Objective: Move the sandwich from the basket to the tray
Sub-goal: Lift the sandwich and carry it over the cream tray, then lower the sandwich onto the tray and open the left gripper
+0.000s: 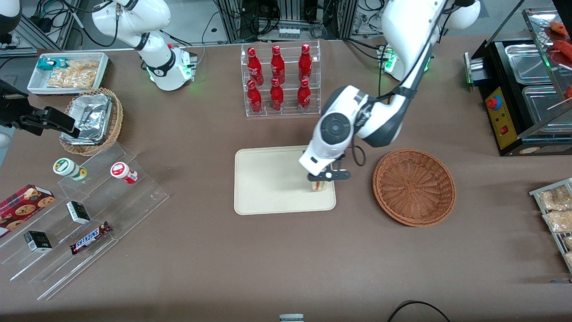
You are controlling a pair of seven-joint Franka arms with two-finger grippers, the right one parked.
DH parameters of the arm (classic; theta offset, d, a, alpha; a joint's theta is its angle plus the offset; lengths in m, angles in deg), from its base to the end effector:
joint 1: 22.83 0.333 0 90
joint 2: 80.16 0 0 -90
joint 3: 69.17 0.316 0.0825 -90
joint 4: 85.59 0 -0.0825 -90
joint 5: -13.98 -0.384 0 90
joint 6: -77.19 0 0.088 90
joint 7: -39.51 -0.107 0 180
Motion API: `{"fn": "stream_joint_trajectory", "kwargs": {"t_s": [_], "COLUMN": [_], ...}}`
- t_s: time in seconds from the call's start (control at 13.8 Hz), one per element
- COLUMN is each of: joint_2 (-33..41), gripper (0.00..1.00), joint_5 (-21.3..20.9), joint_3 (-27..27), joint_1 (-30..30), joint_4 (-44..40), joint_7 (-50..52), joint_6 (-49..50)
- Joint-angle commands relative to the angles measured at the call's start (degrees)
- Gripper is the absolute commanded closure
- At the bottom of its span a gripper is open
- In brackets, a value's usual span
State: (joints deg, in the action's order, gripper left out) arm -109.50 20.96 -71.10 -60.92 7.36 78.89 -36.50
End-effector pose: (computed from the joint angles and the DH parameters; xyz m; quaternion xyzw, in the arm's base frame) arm 0.5074 -0.4326 0.3144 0.9950 0.0245 -0.0973 0.0000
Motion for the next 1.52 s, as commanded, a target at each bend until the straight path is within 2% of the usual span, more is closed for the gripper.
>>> {"fn": "stream_joint_trajectory", "kwargs": {"t_s": [0.0, 0.51, 0.72, 1.01, 1.09, 1.23, 1.3, 1.45], "joint_2": [-4.3, -10.0, -13.3, -13.9, -14.3, -14.4, -14.4, -14.5], "gripper": [0.91, 0.91, 0.91, 0.91, 0.9, 0.9, 0.9, 0.89], "joint_5": [0.9, 1.1, 0.4, -0.4, -2.8, -10.3, -11.7, -11.6], "joint_3": [0.7, 0.7, 0.9, 1.1, 1.1, 1.0, 1.0, 0.9], "joint_1": [-2.5, -7.3, -9.3, -10.2, -10.3, -10.3, -10.3, -10.3], "joint_4": [-6.3, -9.6, -12.5, -13.0, -13.0, -13.2, -13.2, -13.1], "joint_7": [3.8, 10.8, 15.0, 15.8, 17.1, 23.5, 24.9, 25.3], "joint_6": [0.5, -7.4, -7.9, -7.8, -7.8, -7.7, -7.7, -7.9]}}
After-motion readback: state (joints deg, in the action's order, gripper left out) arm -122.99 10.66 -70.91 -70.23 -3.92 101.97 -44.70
